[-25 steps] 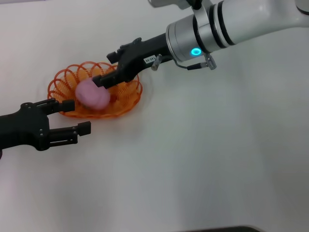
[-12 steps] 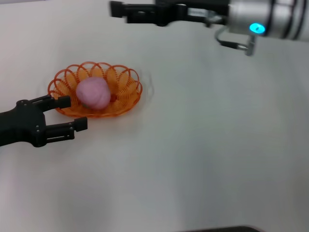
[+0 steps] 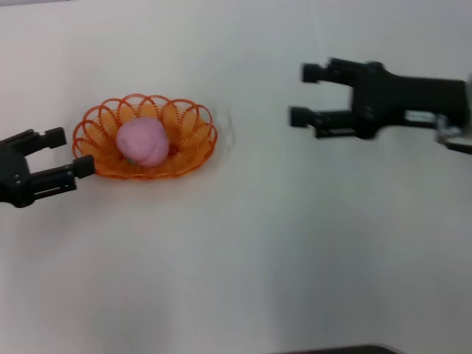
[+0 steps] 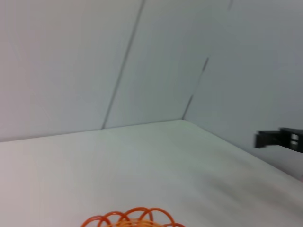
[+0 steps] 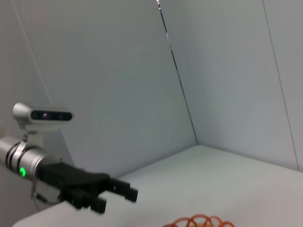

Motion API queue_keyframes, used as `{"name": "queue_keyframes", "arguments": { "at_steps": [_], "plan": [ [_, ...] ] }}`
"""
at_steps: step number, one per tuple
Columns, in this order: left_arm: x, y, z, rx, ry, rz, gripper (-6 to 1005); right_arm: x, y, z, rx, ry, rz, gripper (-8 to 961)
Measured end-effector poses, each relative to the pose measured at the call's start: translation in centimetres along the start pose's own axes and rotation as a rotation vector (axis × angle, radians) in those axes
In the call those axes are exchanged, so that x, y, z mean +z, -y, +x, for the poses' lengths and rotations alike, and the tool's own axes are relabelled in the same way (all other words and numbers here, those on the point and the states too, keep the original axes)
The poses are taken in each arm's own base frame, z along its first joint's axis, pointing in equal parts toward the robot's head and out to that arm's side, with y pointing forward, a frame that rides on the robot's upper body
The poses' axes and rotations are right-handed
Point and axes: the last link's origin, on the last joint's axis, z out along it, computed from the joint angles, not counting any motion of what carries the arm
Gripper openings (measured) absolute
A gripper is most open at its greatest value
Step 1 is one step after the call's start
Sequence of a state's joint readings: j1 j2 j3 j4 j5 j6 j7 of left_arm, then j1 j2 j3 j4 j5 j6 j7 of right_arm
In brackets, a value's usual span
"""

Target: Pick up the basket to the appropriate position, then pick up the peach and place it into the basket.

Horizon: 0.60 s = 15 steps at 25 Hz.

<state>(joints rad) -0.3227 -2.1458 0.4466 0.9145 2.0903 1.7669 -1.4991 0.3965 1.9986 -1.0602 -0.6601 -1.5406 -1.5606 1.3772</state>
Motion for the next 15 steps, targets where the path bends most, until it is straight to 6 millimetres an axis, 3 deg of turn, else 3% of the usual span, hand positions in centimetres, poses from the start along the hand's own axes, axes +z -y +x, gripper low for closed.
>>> {"name": "queue_keyframes", "arguments": {
  "at_steps": [6, 15],
  "plan": [
    [-0.5, -0.1, -0.6, 0.006, -0.003, 0.02, 861, -3.1, -0.8, 2.1, -0.075, -0.023, 0.039, 944],
    [-0.9, -0.1, -1.3, 0.043, -0.009, 0.049, 861, -2.5, -0.7, 2.6, -0.067, -0.104, 0.012, 943]
  ]
}}
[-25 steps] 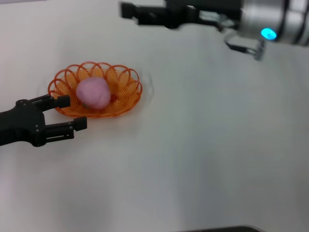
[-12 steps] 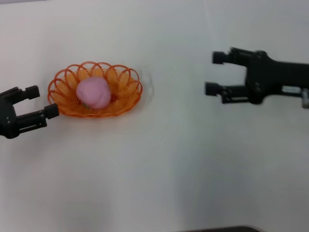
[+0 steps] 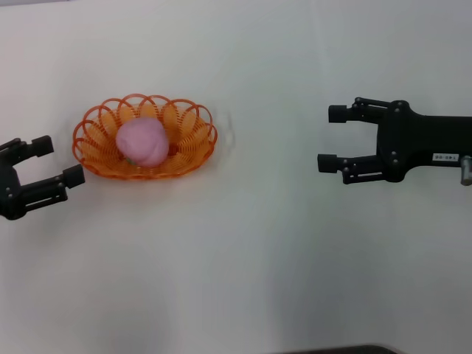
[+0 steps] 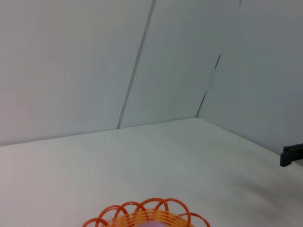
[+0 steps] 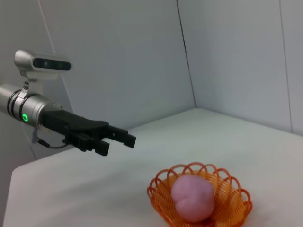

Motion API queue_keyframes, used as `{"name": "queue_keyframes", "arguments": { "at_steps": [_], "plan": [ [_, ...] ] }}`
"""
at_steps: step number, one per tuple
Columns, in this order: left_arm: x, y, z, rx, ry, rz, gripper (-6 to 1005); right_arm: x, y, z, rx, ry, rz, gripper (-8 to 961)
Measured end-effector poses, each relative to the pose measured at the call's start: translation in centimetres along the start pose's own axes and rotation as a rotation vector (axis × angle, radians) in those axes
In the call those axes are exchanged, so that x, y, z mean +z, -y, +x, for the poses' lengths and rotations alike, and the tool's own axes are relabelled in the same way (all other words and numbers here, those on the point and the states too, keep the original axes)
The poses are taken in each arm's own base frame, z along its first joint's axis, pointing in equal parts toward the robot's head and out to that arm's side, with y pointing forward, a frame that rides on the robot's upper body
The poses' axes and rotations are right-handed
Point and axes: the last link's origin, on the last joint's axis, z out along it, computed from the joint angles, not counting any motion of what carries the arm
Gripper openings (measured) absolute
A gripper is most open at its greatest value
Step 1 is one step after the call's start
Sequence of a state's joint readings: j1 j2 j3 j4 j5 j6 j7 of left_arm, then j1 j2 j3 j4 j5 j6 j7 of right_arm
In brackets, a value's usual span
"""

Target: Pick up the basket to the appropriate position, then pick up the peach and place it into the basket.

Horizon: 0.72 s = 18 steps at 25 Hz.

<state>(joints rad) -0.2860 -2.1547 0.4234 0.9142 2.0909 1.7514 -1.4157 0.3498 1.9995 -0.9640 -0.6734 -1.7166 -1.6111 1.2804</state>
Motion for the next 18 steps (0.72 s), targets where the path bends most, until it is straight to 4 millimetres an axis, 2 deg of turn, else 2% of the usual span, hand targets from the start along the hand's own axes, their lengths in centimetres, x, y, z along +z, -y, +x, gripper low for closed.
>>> {"name": "queue_keyframes", "arguments": {
  "at_steps": [18],
  "plan": [
    [-0.03, 0.09, -0.15, 0.018, -0.027, 0.027, 860, 0.95, 0.35, -0.57, -0.001, -0.011, -0.015, 942]
  ]
}}
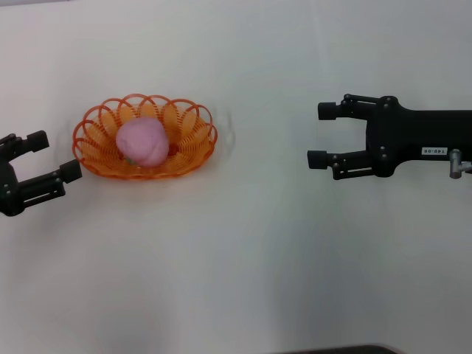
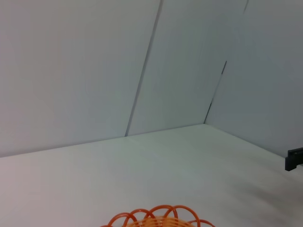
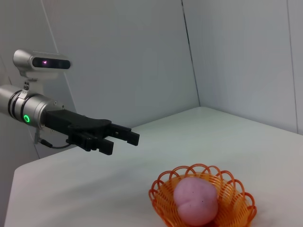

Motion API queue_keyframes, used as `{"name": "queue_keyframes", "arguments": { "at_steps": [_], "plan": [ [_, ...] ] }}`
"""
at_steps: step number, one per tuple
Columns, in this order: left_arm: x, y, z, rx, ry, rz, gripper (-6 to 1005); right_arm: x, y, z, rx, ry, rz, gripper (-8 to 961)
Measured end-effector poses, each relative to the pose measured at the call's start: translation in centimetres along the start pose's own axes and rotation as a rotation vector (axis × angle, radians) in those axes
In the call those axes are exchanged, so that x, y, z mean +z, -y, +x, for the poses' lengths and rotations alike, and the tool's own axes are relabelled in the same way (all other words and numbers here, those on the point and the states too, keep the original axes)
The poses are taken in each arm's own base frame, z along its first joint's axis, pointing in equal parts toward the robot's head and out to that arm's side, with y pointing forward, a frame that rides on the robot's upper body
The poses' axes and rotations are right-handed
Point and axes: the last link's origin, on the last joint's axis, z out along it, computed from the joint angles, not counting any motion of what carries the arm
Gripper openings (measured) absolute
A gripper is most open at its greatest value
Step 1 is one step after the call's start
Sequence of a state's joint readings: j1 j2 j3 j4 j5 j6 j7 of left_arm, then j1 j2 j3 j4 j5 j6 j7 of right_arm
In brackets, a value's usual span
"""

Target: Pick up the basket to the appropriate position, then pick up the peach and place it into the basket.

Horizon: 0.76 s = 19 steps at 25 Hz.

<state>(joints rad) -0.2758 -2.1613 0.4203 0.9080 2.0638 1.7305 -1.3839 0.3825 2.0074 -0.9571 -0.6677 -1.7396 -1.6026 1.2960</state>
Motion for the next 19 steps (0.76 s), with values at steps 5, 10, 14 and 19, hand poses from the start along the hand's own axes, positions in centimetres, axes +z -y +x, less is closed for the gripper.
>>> {"name": "queue_keyframes", "arguments": {
  "at_steps": [5, 10, 14, 19],
  "plan": [
    [0.01, 0.01, 0.02, 0.001, -0.001, 0.0, 860, 0.09, 0.06, 0.03, 0.002, 0.0, 0.005, 942],
    [0.01, 0.01, 0.02, 0.001, -0.001, 0.0, 860, 0.29, 0.0, 0.06, 0.004, 0.002, 0.003, 942],
    [0.09, -0.03, 0.02, -0.001, 0.001, -0.004, 860, 0.6, -0.08, -0.08, 0.0, 0.007, -0.002, 942],
    [0.12, -0.1, 0.08, -0.004, -0.002, -0.01, 860, 0.8, -0.05, -0.26, -0.005, 0.007, -0.007, 942]
  ]
}}
